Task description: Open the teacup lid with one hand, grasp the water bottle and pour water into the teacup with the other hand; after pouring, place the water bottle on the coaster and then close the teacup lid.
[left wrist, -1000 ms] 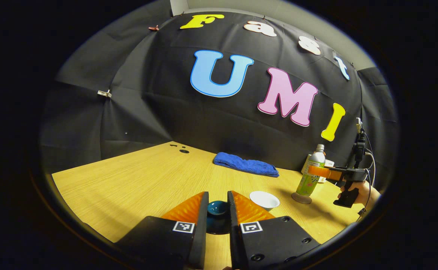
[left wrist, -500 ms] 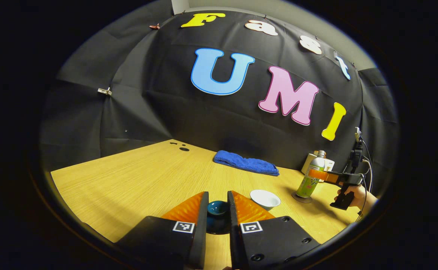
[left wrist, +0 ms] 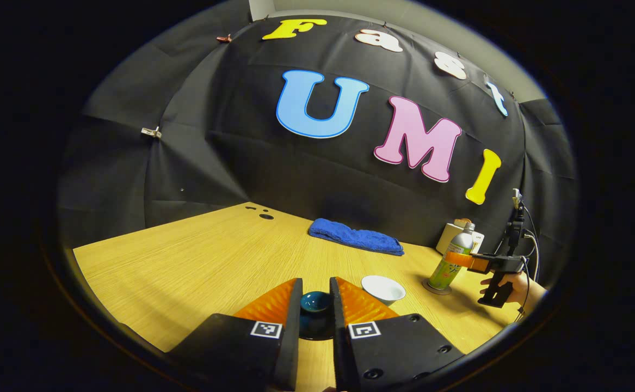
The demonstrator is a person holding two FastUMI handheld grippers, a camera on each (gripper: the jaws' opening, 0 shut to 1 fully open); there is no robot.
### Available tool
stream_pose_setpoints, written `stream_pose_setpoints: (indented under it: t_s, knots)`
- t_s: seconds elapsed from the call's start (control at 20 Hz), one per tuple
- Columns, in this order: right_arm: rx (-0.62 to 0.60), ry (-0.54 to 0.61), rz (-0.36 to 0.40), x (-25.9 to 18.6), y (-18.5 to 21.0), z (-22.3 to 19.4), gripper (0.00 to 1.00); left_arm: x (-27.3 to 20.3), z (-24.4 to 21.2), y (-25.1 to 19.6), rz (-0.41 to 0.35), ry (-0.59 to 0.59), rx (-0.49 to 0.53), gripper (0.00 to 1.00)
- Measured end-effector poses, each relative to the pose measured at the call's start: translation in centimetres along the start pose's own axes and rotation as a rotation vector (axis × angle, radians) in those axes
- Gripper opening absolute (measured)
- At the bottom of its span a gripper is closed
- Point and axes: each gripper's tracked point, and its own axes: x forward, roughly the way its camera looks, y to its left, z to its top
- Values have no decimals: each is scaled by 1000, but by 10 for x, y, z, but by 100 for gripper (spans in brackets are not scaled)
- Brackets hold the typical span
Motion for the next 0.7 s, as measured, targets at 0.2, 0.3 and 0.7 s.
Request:
stream_pose_setpoints:
  t_s: [0.2,0.3,0.7]
  knots:
    - [19,24,-1,-6,-2,-15,94,0,0,-3,-7,0,0,33]
    - [41,38,-3,-19,-6,-23,94,1,-2,-7,-22,3,-10,30]
    - [32,-113,-8,-113,-7,5,94,4,4,-60,-156,-26,-26,30]
